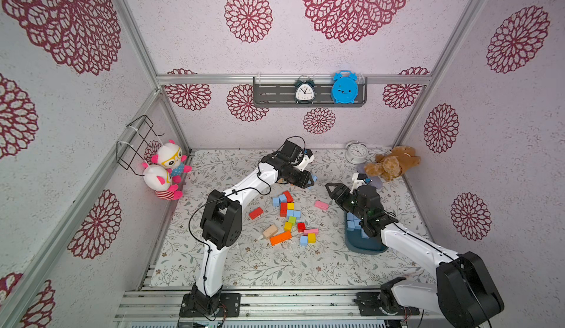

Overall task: Pick out the blue building blocks
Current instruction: Place the building block in the storage box.

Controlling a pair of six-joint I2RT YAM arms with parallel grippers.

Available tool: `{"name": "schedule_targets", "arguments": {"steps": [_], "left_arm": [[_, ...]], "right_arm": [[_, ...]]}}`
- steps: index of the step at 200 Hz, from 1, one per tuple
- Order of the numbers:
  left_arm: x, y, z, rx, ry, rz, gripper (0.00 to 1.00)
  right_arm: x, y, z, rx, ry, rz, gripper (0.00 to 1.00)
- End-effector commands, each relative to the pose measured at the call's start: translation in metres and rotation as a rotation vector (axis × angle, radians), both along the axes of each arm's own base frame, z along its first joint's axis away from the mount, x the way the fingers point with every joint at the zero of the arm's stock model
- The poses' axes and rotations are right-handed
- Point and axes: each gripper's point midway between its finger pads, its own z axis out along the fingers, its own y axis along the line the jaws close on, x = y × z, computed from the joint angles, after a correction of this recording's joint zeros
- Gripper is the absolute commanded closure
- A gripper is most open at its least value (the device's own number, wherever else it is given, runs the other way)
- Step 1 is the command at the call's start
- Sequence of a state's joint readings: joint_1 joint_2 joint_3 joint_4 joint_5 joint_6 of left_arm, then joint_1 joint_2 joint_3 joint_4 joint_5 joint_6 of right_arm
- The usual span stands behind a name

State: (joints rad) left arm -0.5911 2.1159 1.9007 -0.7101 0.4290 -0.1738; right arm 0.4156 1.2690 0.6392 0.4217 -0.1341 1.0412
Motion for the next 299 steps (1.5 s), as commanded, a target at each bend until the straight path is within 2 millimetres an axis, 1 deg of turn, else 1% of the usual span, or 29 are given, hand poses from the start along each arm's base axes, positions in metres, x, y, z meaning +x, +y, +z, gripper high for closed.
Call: {"name": "schedule_targets", "arguments": {"steps": [1,21,53,88,116,136,163,183,206,222,231,249,256,262,275,299], "left_arm": [[-0.007,-0.008,0.012,-0.022,-0.026,-0.026,0.99],[-0.009,-0.01,0.012,-0.022,-0.027,-0.032,0.99],[-0.012,-0.015,0.014,-0.026,-0.028,-0.045,0.99],[-0.013,-0.019,0.015,-0.029,-0.032,-0.056,0.98],[-0.019,-0.026,0.022,-0.033,-0.048,-0.087,0.99],[-0.019,-0.029,0.025,-0.039,-0.052,-0.09,0.98],[-0.02,-0.031,0.027,-0.048,-0.049,-0.092,0.98],[-0.021,-0.032,0.03,-0.058,-0.045,-0.097,0.96],[-0.024,-0.033,0.035,-0.071,-0.043,-0.108,0.93],[-0.026,-0.033,0.037,-0.079,-0.04,-0.116,0.89],[-0.027,-0.033,0.039,-0.084,-0.038,-0.12,0.84],[-0.028,-0.031,0.042,-0.098,-0.03,-0.122,0.62],[-0.028,-0.029,0.043,-0.108,-0.024,-0.122,0.51],[-0.027,-0.027,0.045,-0.12,-0.019,-0.12,0.45],[-0.028,-0.025,0.048,-0.157,0.002,-0.13,0.41],[-0.031,-0.024,0.058,-0.277,0.068,-0.153,0.39]], "right_arm": [[0.014,0.01,0.028,0.082,-0.064,0.014,0.4],[0.022,0.021,0.03,0.108,-0.06,0.049,0.41],[0.03,0.031,0.032,0.136,-0.055,0.076,0.45],[0.033,0.037,0.028,0.139,-0.038,0.099,0.49],[0.035,0.041,0.025,0.144,-0.021,0.11,0.56],[0.037,0.043,0.023,0.145,-0.01,0.118,0.6],[0.039,0.044,0.017,0.137,0.007,0.118,0.61],[0.04,0.043,0.014,0.129,0.01,0.112,0.67],[0.041,0.043,0.015,0.116,-0.002,0.112,0.77],[0.041,0.038,0.016,0.099,-0.02,0.098,0.83],[0.04,0.038,0.018,0.087,-0.035,0.102,0.86],[0.038,0.032,0.026,0.063,-0.075,0.106,0.88],[0.037,0.029,0.028,0.053,-0.092,0.107,0.88],[0.035,0.026,0.03,0.045,-0.107,0.109,0.88],[0.031,0.019,0.037,0.029,-0.152,0.119,0.88],[0.018,0.012,0.053,0.031,-0.244,0.178,0.87]]}}
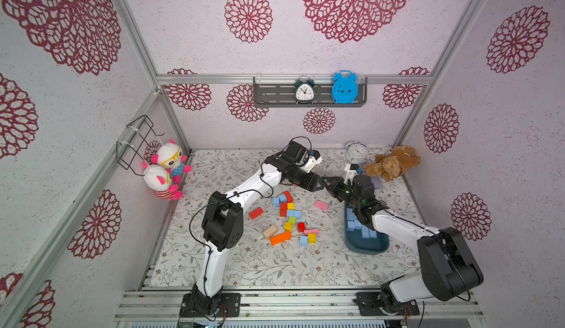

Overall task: Pick out the blue building blocks
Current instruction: Place the building block in the storage box.

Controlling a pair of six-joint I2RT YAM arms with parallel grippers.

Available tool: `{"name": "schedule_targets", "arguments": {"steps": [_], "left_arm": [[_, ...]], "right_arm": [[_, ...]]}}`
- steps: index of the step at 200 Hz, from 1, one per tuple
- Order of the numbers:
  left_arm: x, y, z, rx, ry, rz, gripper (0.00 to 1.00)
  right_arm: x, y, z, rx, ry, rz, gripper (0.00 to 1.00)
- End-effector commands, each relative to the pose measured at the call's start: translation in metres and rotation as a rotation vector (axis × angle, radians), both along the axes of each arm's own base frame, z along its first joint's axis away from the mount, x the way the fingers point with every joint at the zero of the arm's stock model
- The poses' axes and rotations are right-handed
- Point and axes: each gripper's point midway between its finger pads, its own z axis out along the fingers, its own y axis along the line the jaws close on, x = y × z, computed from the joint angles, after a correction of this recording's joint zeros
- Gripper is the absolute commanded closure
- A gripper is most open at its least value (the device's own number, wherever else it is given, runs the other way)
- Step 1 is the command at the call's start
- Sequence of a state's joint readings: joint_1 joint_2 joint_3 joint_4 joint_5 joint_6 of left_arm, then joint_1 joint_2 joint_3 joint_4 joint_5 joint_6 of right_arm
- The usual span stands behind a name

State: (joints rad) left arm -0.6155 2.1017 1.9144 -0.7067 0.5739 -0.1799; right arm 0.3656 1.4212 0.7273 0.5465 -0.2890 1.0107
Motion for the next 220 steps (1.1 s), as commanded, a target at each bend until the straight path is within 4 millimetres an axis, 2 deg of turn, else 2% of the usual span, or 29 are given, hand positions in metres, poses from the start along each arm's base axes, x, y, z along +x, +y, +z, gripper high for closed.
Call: {"name": "schedule_targets", "arguments": {"steps": [1,24,56,77,160,182,193,201,220], "left_arm": [[-0.005,0.001,0.036,-0.169,0.035,-0.043,0.39],[-0.01,-0.005,0.049,-0.298,0.102,-0.09,0.4],[-0.019,-0.013,0.058,-0.387,0.142,-0.148,0.43],[-0.024,-0.016,0.067,-0.45,0.162,-0.183,0.51],[-0.041,-0.021,0.079,-0.555,0.199,-0.251,0.71],[-0.041,-0.022,0.075,-0.544,0.206,-0.237,0.82],[-0.039,-0.022,0.073,-0.534,0.204,-0.217,0.9],[-0.036,-0.021,0.071,-0.526,0.204,-0.202,0.95],[-0.029,-0.02,0.074,-0.524,0.198,-0.177,0.98]], "right_arm": [[-0.011,-0.005,0.044,0.0,-0.193,0.069,0.87],[-0.024,-0.006,0.059,0.011,-0.295,0.147,0.87],[-0.038,-0.007,0.078,0.041,-0.39,0.227,0.89],[-0.042,-0.005,0.087,0.053,-0.425,0.264,0.89],[-0.04,-0.009,0.107,0.118,-0.502,0.265,0.88],[-0.034,-0.012,0.111,0.115,-0.51,0.236,0.87],[-0.032,-0.013,0.113,0.11,-0.512,0.228,0.82],[-0.031,-0.014,0.112,0.101,-0.505,0.222,0.73],[-0.035,-0.015,0.101,0.064,-0.471,0.224,0.57]]}}
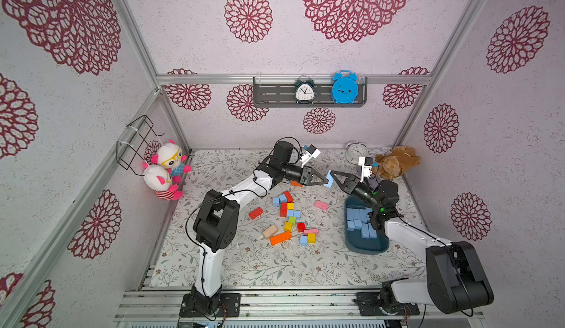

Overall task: Pick out the blue building blocks
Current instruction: Place the building block in the storage box.

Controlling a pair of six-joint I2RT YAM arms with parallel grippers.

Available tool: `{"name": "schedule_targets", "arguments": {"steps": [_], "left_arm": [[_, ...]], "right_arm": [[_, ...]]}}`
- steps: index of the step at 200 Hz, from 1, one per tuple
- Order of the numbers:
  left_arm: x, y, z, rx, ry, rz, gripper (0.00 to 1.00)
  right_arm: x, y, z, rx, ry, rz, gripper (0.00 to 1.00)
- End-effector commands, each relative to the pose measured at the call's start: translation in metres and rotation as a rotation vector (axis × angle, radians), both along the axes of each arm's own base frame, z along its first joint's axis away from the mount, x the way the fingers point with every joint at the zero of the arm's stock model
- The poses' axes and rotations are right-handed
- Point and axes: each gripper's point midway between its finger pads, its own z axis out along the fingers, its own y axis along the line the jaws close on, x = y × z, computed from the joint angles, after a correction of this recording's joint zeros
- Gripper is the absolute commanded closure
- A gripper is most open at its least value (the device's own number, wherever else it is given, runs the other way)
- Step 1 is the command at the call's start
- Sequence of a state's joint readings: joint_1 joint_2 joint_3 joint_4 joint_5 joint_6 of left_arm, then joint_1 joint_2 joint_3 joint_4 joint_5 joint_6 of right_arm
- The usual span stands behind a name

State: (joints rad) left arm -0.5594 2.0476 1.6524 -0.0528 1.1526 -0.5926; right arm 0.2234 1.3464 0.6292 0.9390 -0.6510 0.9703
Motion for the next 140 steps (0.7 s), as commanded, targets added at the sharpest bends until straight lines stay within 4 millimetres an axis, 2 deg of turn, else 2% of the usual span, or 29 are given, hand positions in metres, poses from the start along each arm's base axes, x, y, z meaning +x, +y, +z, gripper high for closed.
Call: {"name": "schedule_targets", "arguments": {"steps": [1,31,70,93,102,114,127,140], "left_arm": [[0.003,0.0,0.011,0.012,-0.008,0.05,0.98],[0.009,-0.003,0.022,-0.034,0.011,0.067,0.98],[0.009,-0.005,0.035,-0.117,0.022,0.072,0.98],[0.004,-0.005,0.032,-0.112,0.028,0.061,0.95],[0.004,-0.005,0.032,-0.111,0.03,0.063,0.9],[0.004,-0.003,0.029,-0.102,0.037,0.071,0.71],[0.005,-0.002,0.024,-0.079,0.047,0.087,0.54],[0.008,0.002,0.01,-0.022,0.074,0.115,0.41]], "right_arm": [[-0.005,-0.001,0.025,-0.026,-0.103,-0.011,0.57],[-0.013,-0.003,0.016,-0.047,-0.081,-0.018,0.56],[-0.014,-0.002,0.021,-0.041,-0.093,-0.006,0.71],[-0.015,-0.001,0.028,-0.031,-0.12,0.004,0.8],[-0.015,0.0,0.03,-0.032,-0.129,0.01,0.85],[-0.014,0.0,0.028,-0.048,-0.121,0.007,0.88],[-0.009,-0.005,0.02,-0.092,-0.084,-0.019,0.89],[-0.007,-0.011,0.009,-0.157,-0.045,-0.043,0.89]]}}
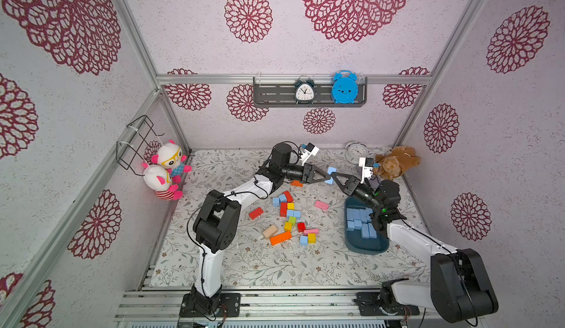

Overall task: Pick out the blue building blocks
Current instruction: Place the building block in the storage box.

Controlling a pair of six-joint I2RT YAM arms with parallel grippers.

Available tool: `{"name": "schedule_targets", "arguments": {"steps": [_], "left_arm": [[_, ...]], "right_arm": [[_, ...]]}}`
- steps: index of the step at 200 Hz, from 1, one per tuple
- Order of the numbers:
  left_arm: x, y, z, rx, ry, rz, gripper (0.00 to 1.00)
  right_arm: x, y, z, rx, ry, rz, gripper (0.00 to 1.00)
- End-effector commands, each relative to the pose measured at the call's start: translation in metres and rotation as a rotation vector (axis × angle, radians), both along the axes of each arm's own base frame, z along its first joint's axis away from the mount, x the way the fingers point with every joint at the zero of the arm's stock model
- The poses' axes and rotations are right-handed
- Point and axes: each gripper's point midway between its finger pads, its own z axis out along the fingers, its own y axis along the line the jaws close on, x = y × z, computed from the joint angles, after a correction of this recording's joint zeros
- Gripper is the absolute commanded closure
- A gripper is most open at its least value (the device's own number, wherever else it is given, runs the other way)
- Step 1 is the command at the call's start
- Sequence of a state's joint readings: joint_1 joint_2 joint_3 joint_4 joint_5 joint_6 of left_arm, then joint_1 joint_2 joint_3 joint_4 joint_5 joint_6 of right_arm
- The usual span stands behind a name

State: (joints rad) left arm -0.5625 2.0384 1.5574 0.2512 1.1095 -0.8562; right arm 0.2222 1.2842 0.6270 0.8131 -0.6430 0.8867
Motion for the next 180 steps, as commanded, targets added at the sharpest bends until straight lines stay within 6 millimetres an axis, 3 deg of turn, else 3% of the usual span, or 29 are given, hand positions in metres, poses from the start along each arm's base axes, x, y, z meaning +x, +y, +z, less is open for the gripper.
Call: {"name": "schedule_targets", "arguments": {"steps": [1,29,76,80,119,180], "left_arm": [[-0.001,0.007,0.001,0.051,0.013,0.041,0.4],[0.005,0.023,-0.04,0.231,0.042,0.116,0.22],[0.008,0.053,-0.096,0.379,0.132,0.212,0.12],[0.006,0.057,-0.083,0.369,0.11,0.221,0.12],[0.004,0.078,-0.102,0.448,0.108,0.254,0.1],[0.003,0.086,-0.113,0.493,0.11,0.267,0.09]], "right_arm": [[0.0,-0.008,0.012,-0.096,-0.04,-0.029,0.89],[0.003,-0.038,-0.028,-0.248,0.141,-0.109,0.89],[-0.023,-0.092,-0.098,-0.375,0.453,-0.165,0.88],[-0.027,-0.096,-0.105,-0.385,0.481,-0.17,0.88],[-0.055,-0.129,-0.145,-0.415,0.678,-0.247,0.88],[-0.094,-0.155,-0.178,-0.557,0.898,-0.316,0.85]]}}
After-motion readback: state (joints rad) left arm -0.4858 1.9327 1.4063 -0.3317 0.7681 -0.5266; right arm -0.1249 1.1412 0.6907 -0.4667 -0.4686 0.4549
